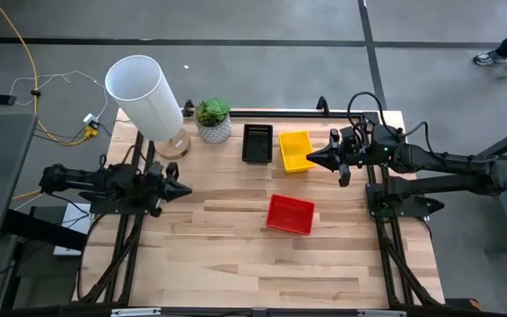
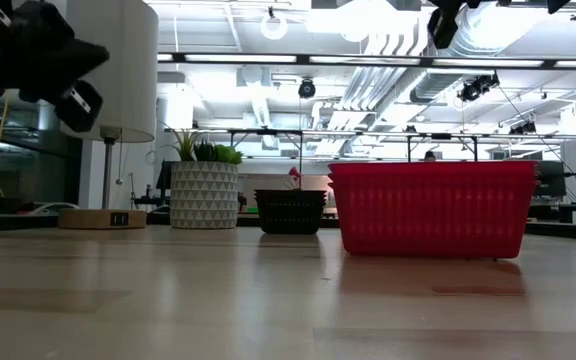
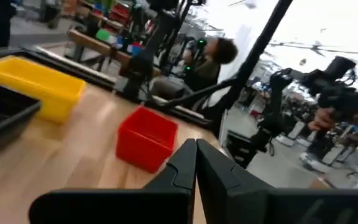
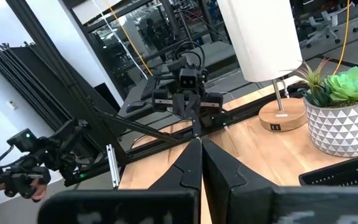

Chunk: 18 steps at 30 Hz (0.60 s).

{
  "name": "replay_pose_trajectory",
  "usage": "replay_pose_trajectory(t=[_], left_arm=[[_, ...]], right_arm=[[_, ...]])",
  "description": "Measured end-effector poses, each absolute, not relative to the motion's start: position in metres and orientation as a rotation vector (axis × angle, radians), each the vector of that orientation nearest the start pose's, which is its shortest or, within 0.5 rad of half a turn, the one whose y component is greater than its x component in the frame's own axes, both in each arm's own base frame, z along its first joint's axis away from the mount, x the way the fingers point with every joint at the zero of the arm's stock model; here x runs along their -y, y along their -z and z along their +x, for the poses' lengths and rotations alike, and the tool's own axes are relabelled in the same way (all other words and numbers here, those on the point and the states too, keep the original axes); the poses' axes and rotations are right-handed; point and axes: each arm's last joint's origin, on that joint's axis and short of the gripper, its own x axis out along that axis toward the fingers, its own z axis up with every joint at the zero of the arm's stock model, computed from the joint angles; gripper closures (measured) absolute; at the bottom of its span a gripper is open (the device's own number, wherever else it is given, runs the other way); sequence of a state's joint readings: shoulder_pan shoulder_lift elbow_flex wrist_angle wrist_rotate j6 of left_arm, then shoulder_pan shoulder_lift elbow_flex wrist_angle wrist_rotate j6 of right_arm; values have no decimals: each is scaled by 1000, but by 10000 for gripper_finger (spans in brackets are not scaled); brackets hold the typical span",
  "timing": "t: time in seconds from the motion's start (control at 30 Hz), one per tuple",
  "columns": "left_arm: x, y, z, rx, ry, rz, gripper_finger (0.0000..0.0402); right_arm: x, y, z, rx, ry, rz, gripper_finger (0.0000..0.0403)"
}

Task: Stack baskets by color
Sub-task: Return to Home Position

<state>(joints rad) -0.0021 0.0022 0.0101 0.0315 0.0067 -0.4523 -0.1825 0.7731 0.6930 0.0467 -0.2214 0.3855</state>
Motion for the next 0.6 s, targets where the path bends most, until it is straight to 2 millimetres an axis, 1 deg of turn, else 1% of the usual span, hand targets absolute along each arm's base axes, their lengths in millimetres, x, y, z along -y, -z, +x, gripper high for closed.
replay_pose_trajectory(t=[0.13, 0.3, 0.6], left_arm=[[-2, -169, 97, 37, -58, -366, 401], [-5, -169, 97, 37, -86, -261, 401], [-9, -168, 97, 32, -112, -256, 401]], right_arm=[[26, -325, 174, -40, -33, 392, 403], [25, -325, 174, -42, -47, 392, 403], [25, -325, 174, -42, -50, 392, 403]])
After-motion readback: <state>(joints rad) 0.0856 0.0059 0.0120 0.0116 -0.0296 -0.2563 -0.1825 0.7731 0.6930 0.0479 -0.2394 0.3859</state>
